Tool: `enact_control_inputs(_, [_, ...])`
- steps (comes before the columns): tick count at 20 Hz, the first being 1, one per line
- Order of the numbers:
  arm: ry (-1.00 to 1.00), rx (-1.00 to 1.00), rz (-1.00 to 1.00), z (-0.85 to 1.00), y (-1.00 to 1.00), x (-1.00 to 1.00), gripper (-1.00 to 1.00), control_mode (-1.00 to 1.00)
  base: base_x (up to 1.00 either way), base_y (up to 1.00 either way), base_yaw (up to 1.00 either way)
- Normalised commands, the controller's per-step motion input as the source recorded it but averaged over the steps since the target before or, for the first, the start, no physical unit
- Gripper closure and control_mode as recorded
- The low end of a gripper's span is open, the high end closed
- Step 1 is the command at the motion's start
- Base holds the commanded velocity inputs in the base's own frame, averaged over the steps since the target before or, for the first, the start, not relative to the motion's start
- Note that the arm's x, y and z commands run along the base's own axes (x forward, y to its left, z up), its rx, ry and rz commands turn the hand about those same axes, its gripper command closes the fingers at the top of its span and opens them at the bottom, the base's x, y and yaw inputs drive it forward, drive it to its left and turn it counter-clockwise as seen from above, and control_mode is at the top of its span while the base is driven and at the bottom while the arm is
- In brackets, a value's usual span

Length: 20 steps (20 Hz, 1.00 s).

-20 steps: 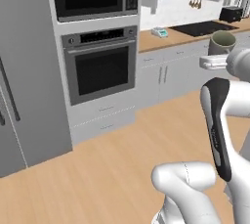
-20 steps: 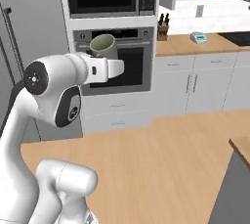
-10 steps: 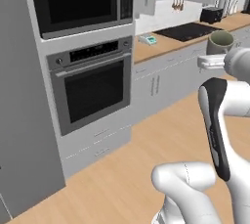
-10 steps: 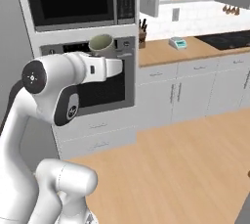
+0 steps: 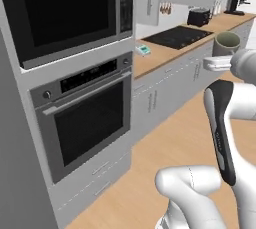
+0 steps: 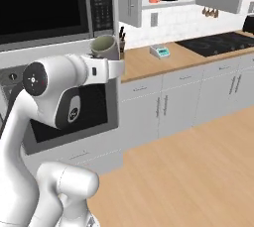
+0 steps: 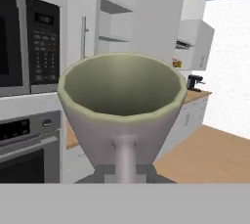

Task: Gather all objects into one cabinet and sort the glasses and bowls to opposite sides.

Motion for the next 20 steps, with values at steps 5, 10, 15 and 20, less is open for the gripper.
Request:
enact_control_inputs(5, [0.0, 0.0, 0.0, 0.0, 0.0, 0.0, 1.0, 1.0, 1.0, 0.12, -0.24])
enact_control_inputs(10, [0.0, 0.0, 0.0, 0.0, 0.0, 0.0, 1.0, 1.0, 1.0, 0.0, -0.22])
enact_control_inputs(15, [0.0, 0.0, 0.0, 0.0, 0.0, 0.0, 1.0, 1.0, 1.0, -0.77, -0.11])
enact_control_inputs(20, [0.0, 0.0, 0.0, 0.0, 0.0, 0.0, 1.0, 1.0, 1.0, -0.88, 0.05])
